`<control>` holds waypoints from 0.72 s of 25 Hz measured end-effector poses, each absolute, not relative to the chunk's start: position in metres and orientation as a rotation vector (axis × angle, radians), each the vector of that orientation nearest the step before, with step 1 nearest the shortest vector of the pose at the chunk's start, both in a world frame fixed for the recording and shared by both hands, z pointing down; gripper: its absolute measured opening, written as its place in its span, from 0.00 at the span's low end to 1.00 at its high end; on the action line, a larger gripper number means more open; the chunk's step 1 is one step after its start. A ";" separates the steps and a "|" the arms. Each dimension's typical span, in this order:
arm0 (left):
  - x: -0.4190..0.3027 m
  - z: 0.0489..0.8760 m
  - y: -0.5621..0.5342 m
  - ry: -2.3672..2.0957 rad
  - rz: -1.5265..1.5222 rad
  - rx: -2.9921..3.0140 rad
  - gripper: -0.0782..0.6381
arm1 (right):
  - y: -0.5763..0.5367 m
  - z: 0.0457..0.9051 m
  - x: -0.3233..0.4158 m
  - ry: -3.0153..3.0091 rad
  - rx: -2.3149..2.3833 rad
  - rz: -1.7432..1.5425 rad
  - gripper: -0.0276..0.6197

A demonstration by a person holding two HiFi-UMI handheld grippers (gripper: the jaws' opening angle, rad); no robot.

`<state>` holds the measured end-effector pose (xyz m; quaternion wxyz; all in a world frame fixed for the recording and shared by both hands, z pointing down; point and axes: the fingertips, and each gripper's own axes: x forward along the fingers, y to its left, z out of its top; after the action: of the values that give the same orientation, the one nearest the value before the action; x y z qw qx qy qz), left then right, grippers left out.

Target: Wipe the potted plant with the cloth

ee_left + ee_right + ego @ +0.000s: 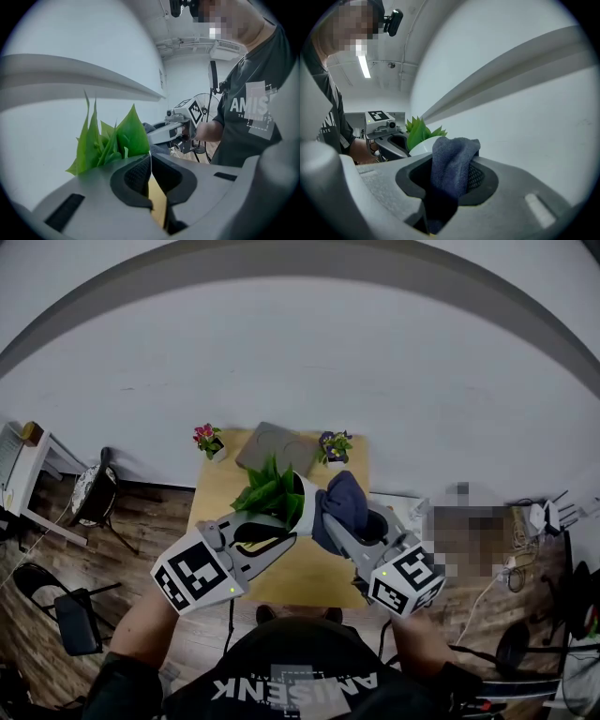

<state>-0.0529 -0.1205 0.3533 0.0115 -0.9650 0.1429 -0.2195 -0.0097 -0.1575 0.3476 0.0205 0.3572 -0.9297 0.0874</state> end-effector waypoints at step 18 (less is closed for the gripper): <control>-0.056 0.371 -0.117 0.363 -0.787 -2.898 0.12 | -0.174 0.384 0.032 -2.769 1.252 0.494 0.23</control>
<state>-0.0563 -0.1173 0.3707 0.0585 -0.9564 0.1198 -0.2599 0.0323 -0.1743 0.3844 0.0314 0.4066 -0.8988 0.1605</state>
